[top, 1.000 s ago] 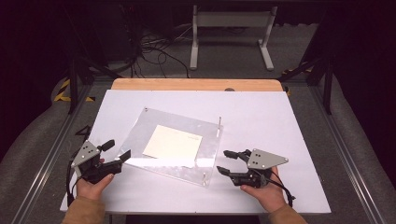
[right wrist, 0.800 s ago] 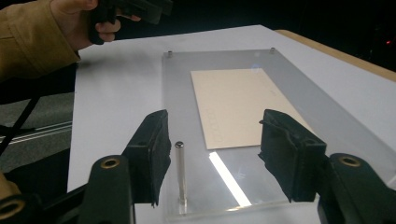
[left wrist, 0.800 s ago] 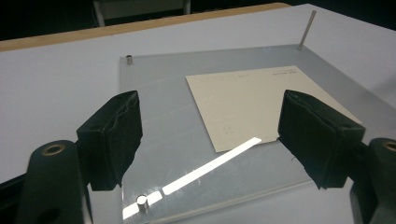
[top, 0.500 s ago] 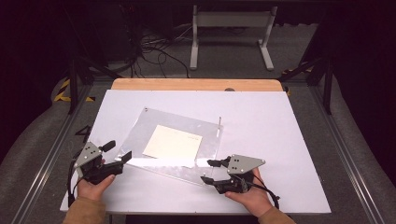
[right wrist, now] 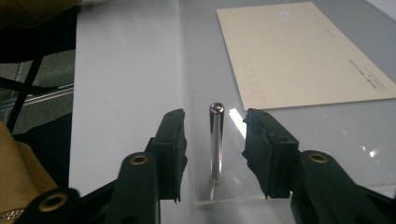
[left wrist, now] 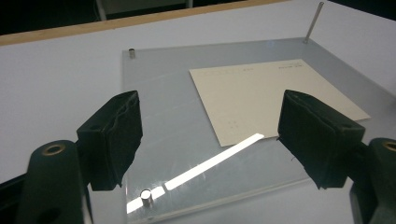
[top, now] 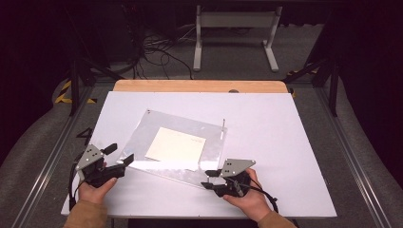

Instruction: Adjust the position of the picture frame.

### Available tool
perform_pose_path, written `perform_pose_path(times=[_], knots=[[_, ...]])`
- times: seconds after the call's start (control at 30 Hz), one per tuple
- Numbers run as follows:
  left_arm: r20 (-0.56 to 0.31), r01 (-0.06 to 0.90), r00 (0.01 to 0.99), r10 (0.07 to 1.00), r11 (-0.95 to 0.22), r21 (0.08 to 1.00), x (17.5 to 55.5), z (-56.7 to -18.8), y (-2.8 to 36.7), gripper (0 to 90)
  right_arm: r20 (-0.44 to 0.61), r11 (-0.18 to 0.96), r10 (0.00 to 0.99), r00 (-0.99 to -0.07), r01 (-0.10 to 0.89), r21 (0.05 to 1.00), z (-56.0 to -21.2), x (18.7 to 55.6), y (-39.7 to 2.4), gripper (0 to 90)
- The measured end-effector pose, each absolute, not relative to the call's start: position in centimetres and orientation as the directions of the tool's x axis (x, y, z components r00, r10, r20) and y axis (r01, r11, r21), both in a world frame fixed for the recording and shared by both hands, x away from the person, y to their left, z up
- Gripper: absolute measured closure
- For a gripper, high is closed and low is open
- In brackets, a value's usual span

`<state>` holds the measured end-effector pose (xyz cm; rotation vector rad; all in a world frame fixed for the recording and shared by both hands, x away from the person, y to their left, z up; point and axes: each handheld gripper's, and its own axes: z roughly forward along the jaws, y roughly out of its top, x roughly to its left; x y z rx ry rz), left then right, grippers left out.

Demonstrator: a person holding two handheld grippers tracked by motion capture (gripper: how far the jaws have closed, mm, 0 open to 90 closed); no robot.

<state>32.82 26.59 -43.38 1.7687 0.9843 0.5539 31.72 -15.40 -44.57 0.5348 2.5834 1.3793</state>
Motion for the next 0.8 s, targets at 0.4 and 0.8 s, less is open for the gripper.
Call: perform_pose_path(times=[0.4,0.8], knots=[[-0.073,0.371,0.564,0.823,-0.174,0.912,32.9,-43.5,26.6,22.2,-0.027,0.550,0.358,-0.933,0.187,0.814,-44.4,31.6,-15.4,84.2],[-0.073,0.375,0.561,0.824,-0.175,0.910,33.0,-43.6,26.7,22.2,-0.078,0.567,0.466,-0.881,0.230,0.791,-42.7,32.7,-17.8,84.3]])
